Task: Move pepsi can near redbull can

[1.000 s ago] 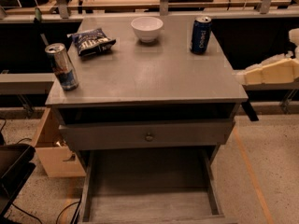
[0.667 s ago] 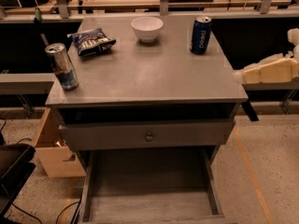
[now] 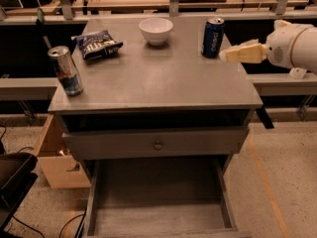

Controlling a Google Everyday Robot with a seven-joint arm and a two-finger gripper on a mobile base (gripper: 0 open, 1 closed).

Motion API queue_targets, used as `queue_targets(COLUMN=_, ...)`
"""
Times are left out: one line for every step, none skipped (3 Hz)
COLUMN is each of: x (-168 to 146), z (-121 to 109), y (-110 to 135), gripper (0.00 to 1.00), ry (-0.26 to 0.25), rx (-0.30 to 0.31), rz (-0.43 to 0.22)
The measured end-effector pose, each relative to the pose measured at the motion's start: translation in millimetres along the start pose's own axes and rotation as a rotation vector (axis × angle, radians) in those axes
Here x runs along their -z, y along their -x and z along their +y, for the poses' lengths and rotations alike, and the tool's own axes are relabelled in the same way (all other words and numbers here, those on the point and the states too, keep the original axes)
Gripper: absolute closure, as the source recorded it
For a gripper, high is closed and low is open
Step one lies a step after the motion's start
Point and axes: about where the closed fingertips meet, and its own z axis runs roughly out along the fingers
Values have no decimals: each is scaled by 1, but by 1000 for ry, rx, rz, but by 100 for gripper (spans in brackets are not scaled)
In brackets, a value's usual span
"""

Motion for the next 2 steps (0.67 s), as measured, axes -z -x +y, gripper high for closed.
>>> queue_targets(x=-53, z=-33, y=-4, gripper=0, ry=-42, rx=-33, rz=-46)
queue_targets(x=-100, z=-53, y=-8, gripper=0, ry=-36, rx=-79, rz=-78)
